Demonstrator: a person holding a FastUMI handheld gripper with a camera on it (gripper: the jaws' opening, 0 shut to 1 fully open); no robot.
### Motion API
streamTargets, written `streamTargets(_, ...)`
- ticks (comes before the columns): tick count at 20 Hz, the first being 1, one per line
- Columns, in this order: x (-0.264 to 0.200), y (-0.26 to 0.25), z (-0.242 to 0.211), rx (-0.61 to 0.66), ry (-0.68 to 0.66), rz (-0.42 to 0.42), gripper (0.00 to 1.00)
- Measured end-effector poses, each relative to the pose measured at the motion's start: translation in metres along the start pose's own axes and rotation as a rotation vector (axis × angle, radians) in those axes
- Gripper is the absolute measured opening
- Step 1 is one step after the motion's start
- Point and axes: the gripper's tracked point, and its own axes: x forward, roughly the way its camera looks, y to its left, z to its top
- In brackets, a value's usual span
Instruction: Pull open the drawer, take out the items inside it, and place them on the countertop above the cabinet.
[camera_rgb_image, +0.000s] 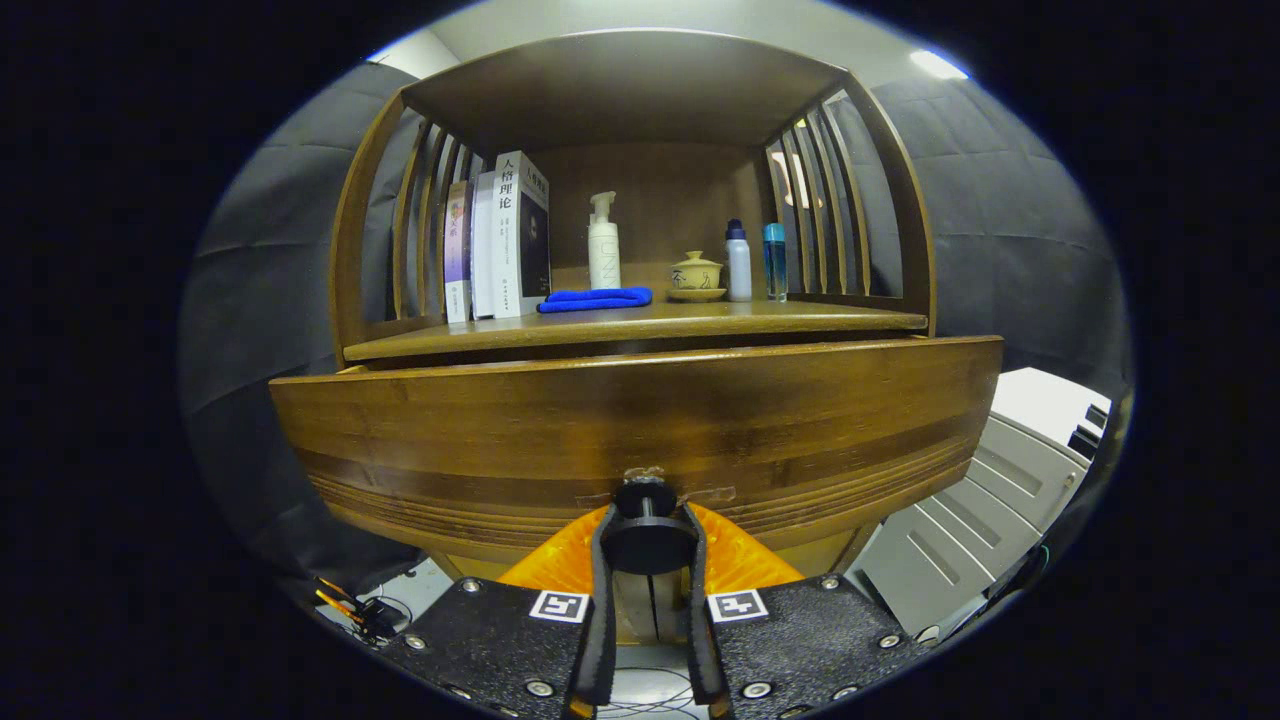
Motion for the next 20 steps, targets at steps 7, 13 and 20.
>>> streamTargets(7, -0.028, -0.002, -0.009, 0.018, 0.023, -0.01, 0.29)
streamTargets(13, -0.054, 0.001, -0.02, 0.003, 0.04, -0.001, 0.3)
streamTargets(20, -0.071, 0.002, -0.027, -0.006, 0.041, 0.013, 0.3)
